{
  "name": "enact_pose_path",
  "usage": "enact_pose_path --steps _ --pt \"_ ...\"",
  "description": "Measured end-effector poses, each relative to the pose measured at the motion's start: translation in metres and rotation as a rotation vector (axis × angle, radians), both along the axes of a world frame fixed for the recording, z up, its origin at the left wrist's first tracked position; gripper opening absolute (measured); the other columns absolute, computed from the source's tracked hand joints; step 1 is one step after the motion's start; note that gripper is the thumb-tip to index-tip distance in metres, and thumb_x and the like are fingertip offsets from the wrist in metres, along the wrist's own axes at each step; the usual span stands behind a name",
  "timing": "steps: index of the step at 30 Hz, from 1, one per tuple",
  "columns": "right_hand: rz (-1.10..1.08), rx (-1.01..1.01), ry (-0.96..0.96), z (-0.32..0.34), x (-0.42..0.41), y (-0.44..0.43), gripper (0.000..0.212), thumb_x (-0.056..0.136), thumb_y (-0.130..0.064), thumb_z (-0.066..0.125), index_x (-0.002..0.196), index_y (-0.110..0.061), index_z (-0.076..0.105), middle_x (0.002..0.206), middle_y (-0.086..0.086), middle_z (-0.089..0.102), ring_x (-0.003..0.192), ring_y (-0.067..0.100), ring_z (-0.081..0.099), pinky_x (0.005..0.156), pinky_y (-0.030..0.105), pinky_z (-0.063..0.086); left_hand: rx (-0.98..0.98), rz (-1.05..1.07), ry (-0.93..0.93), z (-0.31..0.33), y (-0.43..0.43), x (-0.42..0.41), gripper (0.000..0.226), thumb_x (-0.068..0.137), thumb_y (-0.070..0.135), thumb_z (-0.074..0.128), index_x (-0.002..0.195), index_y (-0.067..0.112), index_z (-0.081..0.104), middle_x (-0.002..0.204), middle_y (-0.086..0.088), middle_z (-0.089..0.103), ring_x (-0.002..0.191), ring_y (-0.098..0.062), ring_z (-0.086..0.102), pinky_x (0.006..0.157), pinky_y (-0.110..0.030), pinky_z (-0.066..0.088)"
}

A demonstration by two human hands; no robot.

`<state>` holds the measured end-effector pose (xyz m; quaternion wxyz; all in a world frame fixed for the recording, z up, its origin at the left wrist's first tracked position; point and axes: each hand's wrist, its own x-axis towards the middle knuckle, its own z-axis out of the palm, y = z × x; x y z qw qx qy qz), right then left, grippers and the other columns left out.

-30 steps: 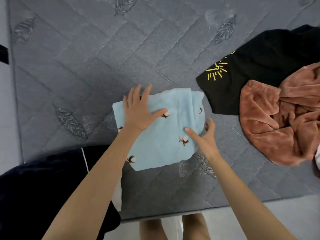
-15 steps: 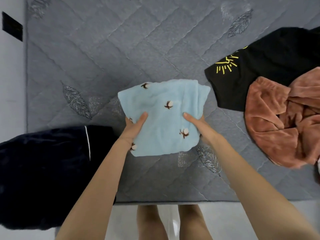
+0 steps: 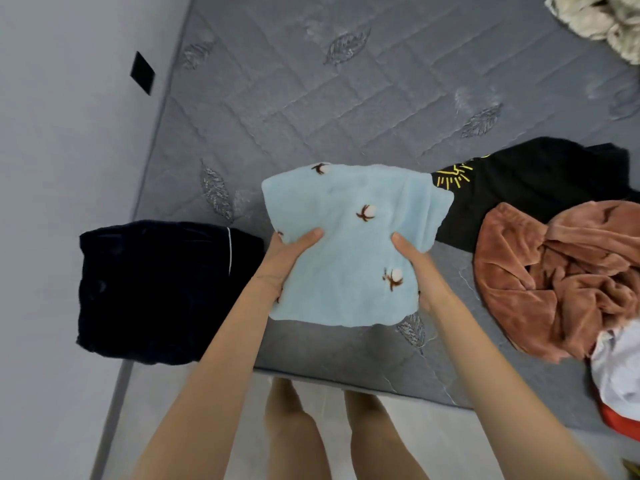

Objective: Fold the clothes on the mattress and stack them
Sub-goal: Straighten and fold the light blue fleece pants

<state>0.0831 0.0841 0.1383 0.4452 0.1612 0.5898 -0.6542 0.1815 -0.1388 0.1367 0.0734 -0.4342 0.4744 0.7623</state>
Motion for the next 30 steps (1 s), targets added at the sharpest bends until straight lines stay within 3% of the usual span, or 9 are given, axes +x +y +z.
enact_pose_path --steps 4,12,16,21,27,30 --pt "-0.015 -0.038 0.082 0.038 0.024 -0.026 0.066 0.082 -0.041 0.069 0.141 -0.02 0.05 0.13 0.007 0.065 0.118 0.028 0.063 0.101 0.053 0.048 -0.031 0.028 0.042 0.034 -0.021 0.022 0.094 0.051 0.05 0.086 0.133 0.023 0.049 0.125 0.002 0.064 0.111 -0.016 0.063 0.097 -0.04 0.05" --pt "-0.01 -0.071 0.184 0.073 0.103 -0.123 0.062 0.087 -0.044 0.065 0.141 -0.02 0.05 0.132 0.004 0.064 0.12 0.026 0.062 0.104 0.052 0.046 -0.051 0.056 0.131 0.073 -0.116 0.102 0.074 0.067 0.039 0.086 0.131 0.02 0.054 0.121 0.001 0.067 0.108 -0.017 0.066 0.096 -0.042 0.052" --pt "-0.021 -0.074 0.228 0.086 0.15 -0.179 0.062 0.087 -0.047 0.063 0.141 -0.02 0.049 0.131 0.003 0.064 0.12 0.023 0.062 0.105 0.05 0.046 -0.086 0.073 0.149 0.091 -0.168 0.154 0.066 0.068 0.036 0.085 0.126 0.02 0.058 0.119 0.001 0.069 0.107 -0.017 0.067 0.09 -0.037 0.054" --pt "-0.035 -0.094 0.187 0.087 0.194 -0.235 0.064 0.087 -0.046 0.063 0.143 -0.019 0.047 0.132 0.004 0.063 0.12 0.024 0.062 0.106 0.05 0.045 -0.159 0.076 0.109 0.098 -0.224 0.195 0.054 0.072 0.036 0.081 0.12 0.024 0.061 0.111 0.007 0.072 0.098 -0.009 0.069 0.073 -0.021 0.056" --pt "-0.056 -0.079 0.096 0.059 0.226 -0.268 0.066 0.087 -0.048 0.065 0.144 -0.022 0.045 0.134 0.002 0.062 0.122 0.023 0.06 0.106 0.049 0.045 -0.228 0.002 0.017 0.078 -0.274 0.214 0.053 0.06 0.054 0.082 0.103 0.03 0.064 0.095 0.017 0.074 0.086 -0.005 0.071 0.067 -0.02 0.055" --pt "-0.017 -0.013 0.095 0.034 0.237 -0.274 0.072 0.083 -0.052 0.068 0.145 -0.025 0.042 0.133 -0.003 0.062 0.121 0.018 0.061 0.102 0.042 0.049 -0.257 -0.041 -0.029 0.051 -0.287 0.228 0.051 0.06 0.057 0.08 0.101 0.031 0.064 0.092 0.021 0.073 0.084 -0.002 0.07 0.064 -0.017 0.054"
